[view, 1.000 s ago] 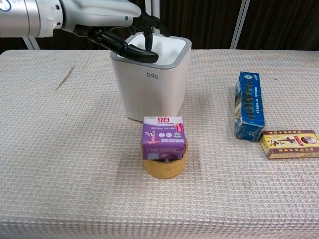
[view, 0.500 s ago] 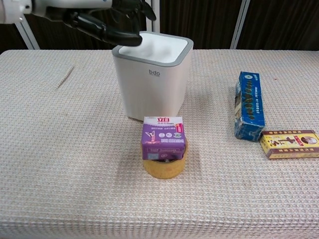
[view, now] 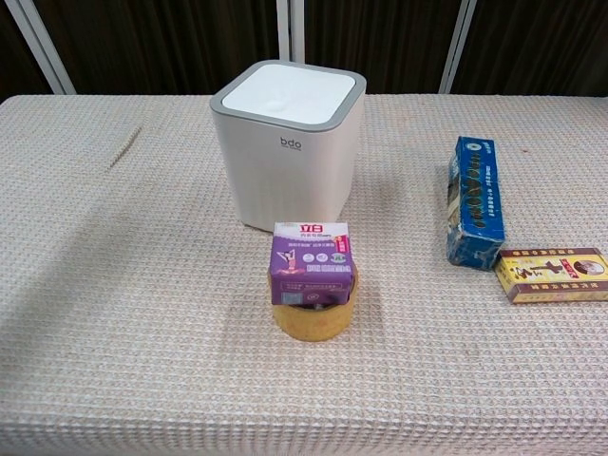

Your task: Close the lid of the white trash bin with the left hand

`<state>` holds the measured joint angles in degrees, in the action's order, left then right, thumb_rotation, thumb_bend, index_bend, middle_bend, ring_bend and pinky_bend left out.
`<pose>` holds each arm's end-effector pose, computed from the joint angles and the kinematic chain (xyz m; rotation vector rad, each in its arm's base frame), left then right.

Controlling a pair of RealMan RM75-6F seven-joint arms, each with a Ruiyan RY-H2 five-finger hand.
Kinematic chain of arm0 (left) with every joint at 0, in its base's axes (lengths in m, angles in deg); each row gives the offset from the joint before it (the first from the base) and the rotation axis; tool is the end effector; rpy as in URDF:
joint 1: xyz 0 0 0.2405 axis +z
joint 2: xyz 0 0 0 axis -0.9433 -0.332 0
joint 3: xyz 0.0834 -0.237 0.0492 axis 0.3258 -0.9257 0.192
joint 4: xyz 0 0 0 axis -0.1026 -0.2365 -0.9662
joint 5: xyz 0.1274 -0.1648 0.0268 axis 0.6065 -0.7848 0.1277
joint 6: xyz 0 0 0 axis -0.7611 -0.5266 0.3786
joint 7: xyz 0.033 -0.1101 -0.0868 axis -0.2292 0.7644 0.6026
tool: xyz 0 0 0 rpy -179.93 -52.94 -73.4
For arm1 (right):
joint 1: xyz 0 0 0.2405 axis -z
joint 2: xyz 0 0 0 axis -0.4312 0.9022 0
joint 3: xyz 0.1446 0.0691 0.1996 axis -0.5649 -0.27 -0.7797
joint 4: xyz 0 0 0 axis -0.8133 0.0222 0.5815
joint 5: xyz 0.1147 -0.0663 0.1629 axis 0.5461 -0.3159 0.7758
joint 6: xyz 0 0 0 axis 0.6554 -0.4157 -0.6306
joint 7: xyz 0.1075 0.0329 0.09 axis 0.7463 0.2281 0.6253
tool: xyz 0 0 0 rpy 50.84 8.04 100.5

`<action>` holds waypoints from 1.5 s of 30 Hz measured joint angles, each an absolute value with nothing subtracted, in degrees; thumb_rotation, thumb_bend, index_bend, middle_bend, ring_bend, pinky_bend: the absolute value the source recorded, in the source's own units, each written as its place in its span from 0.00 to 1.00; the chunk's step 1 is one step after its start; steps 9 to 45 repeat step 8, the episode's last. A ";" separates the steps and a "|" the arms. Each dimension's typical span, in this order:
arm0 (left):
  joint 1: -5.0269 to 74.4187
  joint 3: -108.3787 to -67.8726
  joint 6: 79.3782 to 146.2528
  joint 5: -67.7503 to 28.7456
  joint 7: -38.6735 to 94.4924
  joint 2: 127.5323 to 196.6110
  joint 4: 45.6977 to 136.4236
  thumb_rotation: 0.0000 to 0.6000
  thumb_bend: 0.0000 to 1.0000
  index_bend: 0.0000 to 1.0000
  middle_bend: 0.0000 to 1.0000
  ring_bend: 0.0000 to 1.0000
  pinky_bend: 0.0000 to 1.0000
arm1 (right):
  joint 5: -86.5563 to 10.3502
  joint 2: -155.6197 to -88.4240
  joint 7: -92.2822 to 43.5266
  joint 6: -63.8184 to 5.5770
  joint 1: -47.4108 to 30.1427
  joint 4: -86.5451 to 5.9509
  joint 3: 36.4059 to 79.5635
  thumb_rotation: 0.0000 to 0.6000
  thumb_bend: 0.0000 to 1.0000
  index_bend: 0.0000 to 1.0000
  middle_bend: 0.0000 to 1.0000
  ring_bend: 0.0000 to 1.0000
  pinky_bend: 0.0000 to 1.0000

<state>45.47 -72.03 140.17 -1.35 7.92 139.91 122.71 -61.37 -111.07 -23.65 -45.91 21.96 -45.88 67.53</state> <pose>-0.2338 0.2333 0.1571 -1.5720 -0.6073 -0.8668 -0.3508 -0.1669 0.1183 1.4326 -0.9735 0.7887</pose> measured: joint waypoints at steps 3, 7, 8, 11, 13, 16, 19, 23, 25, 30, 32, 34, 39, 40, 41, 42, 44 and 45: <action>52.32 -70.29 144.64 0.74 13.20 142.08 115.01 0.01 0.16 0.08 0.08 0.06 0.21 | -61.33 -111.13 -24.94 -45.78 21.70 -46.28 67.37 1.00 0.28 0.00 0.00 0.00 0.00; 58.03 -68.97 147.37 3.69 21.48 145.21 106.06 0.02 0.16 0.08 0.08 0.06 0.21 | -61.05 -111.53 -26.93 -44.92 21.29 -46.79 67.37 1.00 0.28 0.00 0.00 0.00 0.00; 58.71 -68.85 147.67 4.48 22.92 145.73 104.88 0.02 0.16 0.08 0.08 0.06 0.21 | -61.00 -111.76 -27.33 -44.65 21.22 -46.94 67.48 1.00 0.28 0.00 0.00 0.00 0.00; 58.71 -68.85 147.67 4.48 22.92 145.73 104.88 0.02 0.16 0.08 0.08 0.06 0.21 | -61.00 -111.76 -27.33 -44.65 21.22 -46.94 67.48 1.00 0.28 0.00 0.00 0.00 0.00; 58.71 -68.85 147.67 4.48 22.92 145.73 104.88 0.02 0.16 0.08 0.08 0.06 0.21 | -61.00 -111.76 -27.33 -44.65 21.22 -46.94 67.48 1.00 0.28 0.00 0.00 0.00 0.00; 58.71 -68.85 147.67 4.48 22.92 145.73 104.88 0.02 0.16 0.08 0.08 0.06 0.21 | -61.00 -111.76 -27.33 -44.65 21.22 -46.94 67.48 1.00 0.28 0.00 0.00 0.00 0.00; 58.71 -68.85 147.67 4.48 22.92 145.73 104.88 0.02 0.16 0.08 0.08 0.06 0.21 | -61.00 -111.76 -27.33 -44.65 21.22 -46.94 67.48 1.00 0.28 0.00 0.00 0.00 0.00; 58.71 -68.85 147.67 4.48 22.92 145.73 104.88 0.02 0.16 0.08 0.08 0.06 0.21 | -61.00 -111.76 -27.33 -44.65 21.22 -46.94 67.48 1.00 0.28 0.00 0.00 0.00 0.00; 58.71 -68.85 147.67 4.48 22.92 145.73 104.88 0.02 0.16 0.08 0.08 0.06 0.21 | -61.00 -111.76 -27.33 -44.65 21.22 -46.94 67.48 1.00 0.28 0.00 0.00 0.00 0.00; 58.71 -68.85 147.67 4.48 22.92 145.73 104.88 0.02 0.16 0.08 0.08 0.06 0.21 | -61.00 -111.76 -27.33 -44.65 21.22 -46.94 67.48 1.00 0.28 0.00 0.00 0.00 0.00; 58.71 -68.85 147.67 4.48 22.92 145.73 104.88 0.02 0.16 0.08 0.08 0.06 0.21 | -61.00 -111.76 -27.33 -44.65 21.22 -46.94 67.48 1.00 0.28 0.00 0.00 0.00 0.00; 58.71 -68.85 147.67 4.48 22.92 145.73 104.88 0.02 0.16 0.08 0.08 0.06 0.21 | -61.00 -111.76 -27.33 -44.65 21.22 -46.94 67.48 1.00 0.28 0.00 0.00 0.00 0.00; 58.71 -68.85 147.67 4.48 22.92 145.73 104.88 0.02 0.16 0.08 0.08 0.06 0.21 | -61.00 -111.76 -27.33 -44.65 21.22 -46.94 67.48 1.00 0.28 0.00 0.00 0.00 0.00; 58.71 -68.85 147.67 4.48 22.92 145.73 104.88 0.02 0.16 0.08 0.08 0.06 0.21 | -61.00 -111.76 -27.33 -44.65 21.22 -46.94 67.48 1.00 0.28 0.00 0.00 0.00 0.00; 58.71 -68.85 147.67 4.48 22.92 145.73 104.88 0.02 0.16 0.08 0.08 0.06 0.21 | -61.00 -111.76 -27.33 -44.65 21.22 -46.94 67.48 1.00 0.28 0.00 0.00 0.00 0.00; 58.71 -68.85 147.67 4.48 22.92 145.73 104.88 0.02 0.16 0.08 0.08 0.06 0.21 | -61.00 -111.76 -27.33 -44.65 21.22 -46.94 67.48 1.00 0.28 0.00 0.00 0.00 0.00; 58.71 -68.85 147.67 4.48 22.92 145.73 104.88 0.02 0.16 0.08 0.08 0.06 0.21 | -61.00 -111.76 -27.33 -44.65 21.22 -46.94 67.48 1.00 0.28 0.00 0.00 0.00 0.00; 58.71 -68.85 147.67 4.48 22.92 145.73 104.88 0.02 0.16 0.08 0.08 0.06 0.21 | -61.00 -111.76 -27.33 -44.65 21.22 -46.94 67.48 1.00 0.28 0.00 0.00 0.00 0.00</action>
